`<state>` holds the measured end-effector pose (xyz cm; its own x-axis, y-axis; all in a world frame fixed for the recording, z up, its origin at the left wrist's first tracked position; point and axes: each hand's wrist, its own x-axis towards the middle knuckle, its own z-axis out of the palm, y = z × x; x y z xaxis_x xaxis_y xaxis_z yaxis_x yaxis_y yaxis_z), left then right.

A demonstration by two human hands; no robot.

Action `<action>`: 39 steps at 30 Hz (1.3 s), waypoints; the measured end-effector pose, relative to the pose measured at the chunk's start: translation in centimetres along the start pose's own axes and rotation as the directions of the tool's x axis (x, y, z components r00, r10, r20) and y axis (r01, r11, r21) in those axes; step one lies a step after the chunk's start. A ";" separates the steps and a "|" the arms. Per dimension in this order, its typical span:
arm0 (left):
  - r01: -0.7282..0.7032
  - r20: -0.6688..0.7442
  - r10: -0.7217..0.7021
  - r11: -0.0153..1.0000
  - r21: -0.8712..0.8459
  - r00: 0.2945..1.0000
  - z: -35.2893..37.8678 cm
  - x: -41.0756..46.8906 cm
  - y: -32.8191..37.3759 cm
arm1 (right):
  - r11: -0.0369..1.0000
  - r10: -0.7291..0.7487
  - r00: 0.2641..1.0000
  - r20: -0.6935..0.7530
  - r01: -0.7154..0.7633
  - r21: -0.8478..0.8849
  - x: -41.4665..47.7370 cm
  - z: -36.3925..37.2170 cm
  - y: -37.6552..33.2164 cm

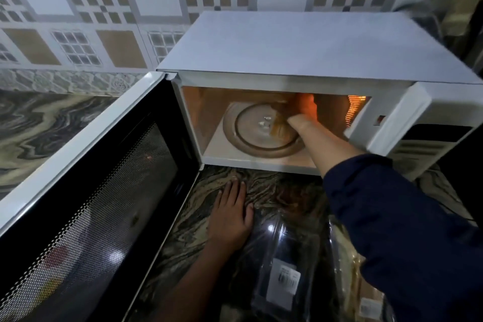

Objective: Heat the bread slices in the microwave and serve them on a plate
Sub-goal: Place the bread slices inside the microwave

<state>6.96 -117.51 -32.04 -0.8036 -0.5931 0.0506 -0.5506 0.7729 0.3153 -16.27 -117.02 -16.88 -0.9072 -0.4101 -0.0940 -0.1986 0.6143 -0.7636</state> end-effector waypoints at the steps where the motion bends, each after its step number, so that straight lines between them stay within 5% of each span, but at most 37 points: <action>1: 0.000 -0.003 0.000 1.000 -0.005 1.000 0.1 0.0 0.0 | 1.000 -0.016 1.000 -0.005 0.016 -0.022 0.3 0.3 -0.1; 5: -0.004 -0.004 0.004 1.000 -0.017 1.000 0.3 0.0 -0.2 | 0.971 -0.111 0.991 0.072 0.123 -0.206 1.0 1.2 -0.7; 18: -0.008 -0.031 0.005 0.997 -0.073 0.999 0.2 -0.2 -0.3 | 0.984 -0.116 0.983 0.141 0.133 -0.120 1.8 2.4 0.0; 23: -0.003 -0.036 0.001 0.999 -0.052 0.999 0.2 -0.7 -0.2 | 0.970 -0.082 0.994 0.075 0.097 -0.221 -0.5 0.9 1.0; 31: -0.023 -0.018 0.023 0.999 -0.040 1.000 -0.3 -7.1 0.0 | 0.953 -0.246 0.968 -0.053 0.231 -0.195 -11.4 -4.2 4.4; 39: -0.005 0.010 0.006 0.997 -0.081 1.000 -0.9 -16.7 0.4 | 0.964 -0.238 0.969 -0.067 0.227 -0.141 -24.7 -8.8 12.0</action>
<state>20.33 -107.49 -31.87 -0.8092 -0.5859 0.0433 -0.5260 0.7553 0.3909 0.47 -93.63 -18.12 -0.8564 -0.4988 0.1337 -0.4498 0.5934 -0.6675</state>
